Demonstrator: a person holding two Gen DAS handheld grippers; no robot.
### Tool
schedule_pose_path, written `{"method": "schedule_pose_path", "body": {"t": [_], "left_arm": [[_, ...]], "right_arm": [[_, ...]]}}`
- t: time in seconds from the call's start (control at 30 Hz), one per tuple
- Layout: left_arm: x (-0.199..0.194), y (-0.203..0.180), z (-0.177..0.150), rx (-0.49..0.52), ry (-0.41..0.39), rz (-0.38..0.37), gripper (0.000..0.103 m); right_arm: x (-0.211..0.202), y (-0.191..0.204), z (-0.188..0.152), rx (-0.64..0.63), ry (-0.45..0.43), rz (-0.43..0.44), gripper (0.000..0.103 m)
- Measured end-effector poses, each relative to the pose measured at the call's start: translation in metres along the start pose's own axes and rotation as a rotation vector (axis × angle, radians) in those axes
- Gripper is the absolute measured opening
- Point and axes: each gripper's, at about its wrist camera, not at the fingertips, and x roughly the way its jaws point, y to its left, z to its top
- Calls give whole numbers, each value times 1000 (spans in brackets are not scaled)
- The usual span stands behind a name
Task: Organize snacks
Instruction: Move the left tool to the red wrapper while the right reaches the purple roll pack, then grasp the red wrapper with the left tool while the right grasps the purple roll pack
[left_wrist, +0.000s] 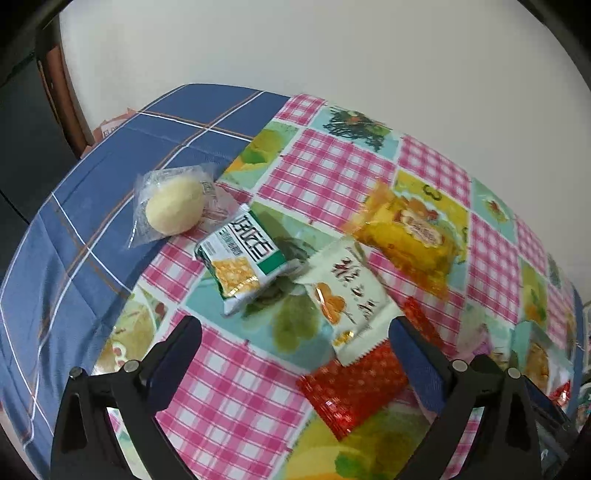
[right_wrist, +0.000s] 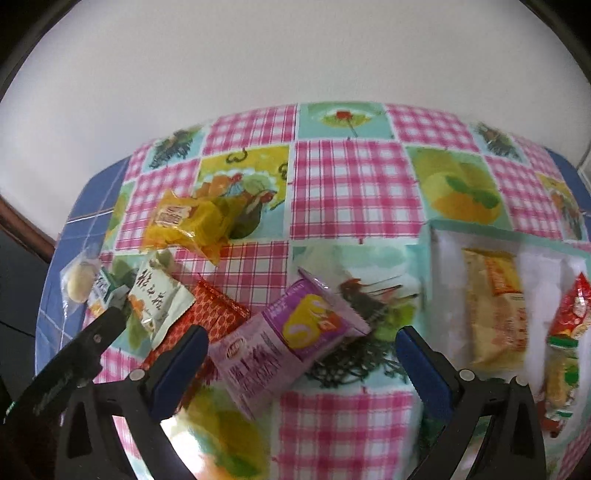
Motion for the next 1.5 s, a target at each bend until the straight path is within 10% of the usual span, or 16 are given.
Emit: {"method": "schedule_pose_path", "body": {"t": [0.87, 1.37, 1.5], "left_arm": [[42, 2, -19, 19, 144, 113, 101], [23, -51, -18, 137, 114, -33, 101], [28, -74, -21, 187, 129, -71, 86]], "right_arm": [[30, -5, -30, -84, 75, -47, 87], [20, -21, -32, -78, 59, -36, 72], [18, -19, -31, -100, 51, -38, 72]]}}
